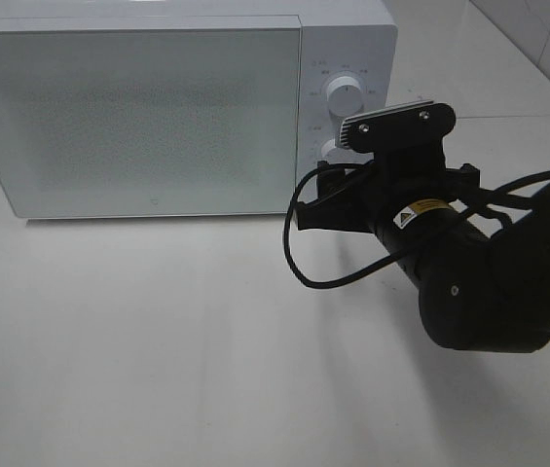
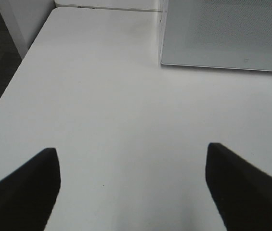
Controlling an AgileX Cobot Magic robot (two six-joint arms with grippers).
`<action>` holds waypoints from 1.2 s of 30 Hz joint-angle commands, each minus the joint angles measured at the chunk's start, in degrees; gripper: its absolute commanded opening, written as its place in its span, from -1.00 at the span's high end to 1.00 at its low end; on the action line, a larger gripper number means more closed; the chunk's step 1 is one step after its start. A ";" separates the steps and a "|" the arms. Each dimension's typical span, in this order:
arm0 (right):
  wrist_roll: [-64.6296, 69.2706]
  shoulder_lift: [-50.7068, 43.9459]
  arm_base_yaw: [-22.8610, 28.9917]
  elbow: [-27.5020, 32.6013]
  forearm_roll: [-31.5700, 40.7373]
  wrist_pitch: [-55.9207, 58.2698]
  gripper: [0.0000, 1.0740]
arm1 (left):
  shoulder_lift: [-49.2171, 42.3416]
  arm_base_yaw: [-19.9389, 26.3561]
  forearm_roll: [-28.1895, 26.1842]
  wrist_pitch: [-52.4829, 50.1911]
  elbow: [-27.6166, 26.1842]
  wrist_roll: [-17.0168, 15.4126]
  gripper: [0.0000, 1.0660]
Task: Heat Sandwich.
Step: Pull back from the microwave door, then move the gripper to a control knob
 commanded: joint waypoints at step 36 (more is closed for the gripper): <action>0.40 12.66 -2.12 -13.64 4.18 -4.53 -0.27 | -1.15 0.23 -0.34 -0.97 0.11 0.06 -0.47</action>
